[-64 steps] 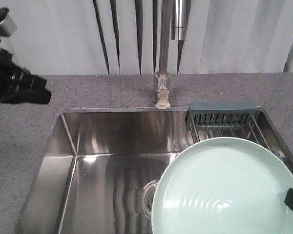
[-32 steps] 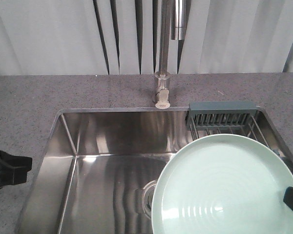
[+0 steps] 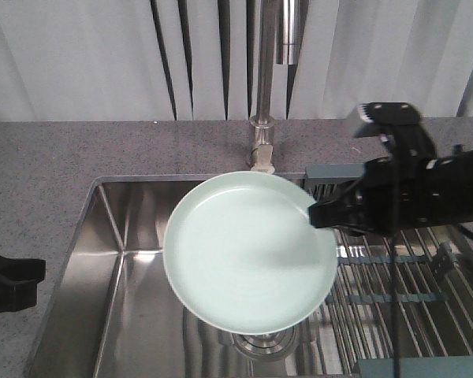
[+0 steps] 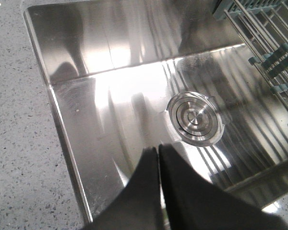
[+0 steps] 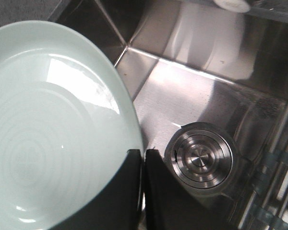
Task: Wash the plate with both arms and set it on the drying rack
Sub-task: 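Move the plate in the right gripper under the faucet stream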
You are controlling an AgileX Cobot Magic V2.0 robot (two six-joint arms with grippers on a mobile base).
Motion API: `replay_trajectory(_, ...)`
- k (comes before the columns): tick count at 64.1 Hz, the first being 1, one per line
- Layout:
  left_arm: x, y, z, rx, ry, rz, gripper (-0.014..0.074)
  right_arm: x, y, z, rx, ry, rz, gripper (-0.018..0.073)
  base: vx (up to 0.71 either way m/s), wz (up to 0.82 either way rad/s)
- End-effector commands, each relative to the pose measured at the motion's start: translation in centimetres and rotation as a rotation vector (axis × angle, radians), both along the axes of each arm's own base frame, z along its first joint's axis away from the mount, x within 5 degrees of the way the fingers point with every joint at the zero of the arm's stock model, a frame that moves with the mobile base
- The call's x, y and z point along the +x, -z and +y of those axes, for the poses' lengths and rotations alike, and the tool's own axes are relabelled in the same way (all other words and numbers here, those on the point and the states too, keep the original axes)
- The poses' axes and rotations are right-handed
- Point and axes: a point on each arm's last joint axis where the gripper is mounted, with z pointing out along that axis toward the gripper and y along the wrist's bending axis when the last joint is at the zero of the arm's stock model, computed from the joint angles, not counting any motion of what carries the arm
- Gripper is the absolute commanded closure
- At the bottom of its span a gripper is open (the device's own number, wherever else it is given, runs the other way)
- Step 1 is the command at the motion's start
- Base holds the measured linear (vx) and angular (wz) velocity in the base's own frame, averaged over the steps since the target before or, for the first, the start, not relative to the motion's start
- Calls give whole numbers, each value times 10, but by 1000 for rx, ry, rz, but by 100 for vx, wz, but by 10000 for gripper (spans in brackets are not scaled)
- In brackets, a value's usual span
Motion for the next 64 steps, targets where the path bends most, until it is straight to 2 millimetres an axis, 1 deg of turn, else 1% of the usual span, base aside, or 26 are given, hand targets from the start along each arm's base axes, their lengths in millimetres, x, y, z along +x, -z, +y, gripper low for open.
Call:
replay_trajectory(1,3,-13,0,-40,-33,-74,603,20,-10,19,33,46,-95,561,0,0)
replay_trajectory(3,3,-13,0,-40,-32,-73,603,27,-5,24,28,54,-89,561,0,0)
replay_trajectory(9,3,-13,0,-40,-32,-73,603,48,0,25,22,100,-90,561,0,0)
replay_trajectory(16,3,-13,0,-40,-32,-73,603,70,-1,13,29,163,-92,561,0,0)
replay_trajectory(21,3,-13,0,-40,-32,-73,603,78,-2,-3,19,193,-78,561,0,0)
replay_trajectory(25,3,-13,0,-40,-32,-73,603,77,-2,-17,5,196,-43,561,0,0)
replay_trajectory(30,3,-13,0,-40,-32,-73,603,69,-2,-28,-49,158,6,561,0,0)
replay_trajectory(36,3,-13,0,-40,-32,-73,603,54,-7,-34,-127,98,49,561,0,0)
replay_trajectory(39,3,-13,0,-40,-32,-72,603,45,-10,-34,-135,83,81,561,0,0)
replay_trajectory(44,3,-13,0,-40,-32,-72,603,28,-14,-26,-101,55,90,561,0,0)
replay_trajectory(47,3,-13,0,-40,-32,-72,603,17,-15,-16,-76,34,81,561,0,0)
replay_trajectory(52,3,-13,0,-40,-32,-72,603,9,-11,1,-36,23,69,561,0,0)
replay_trajectory(56,3,-13,0,-40,-32,-72,603,10,-10,17,-22,29,27,561,0,0)
replay_trajectory(58,3,-13,0,-40,-32,-72,603,14,-12,22,-6,50,-6,561,0,0)
replay_trajectory(64,3,-13,0,-40,-32,-72,603,31,-16,30,34,118,-59,561,0,0)
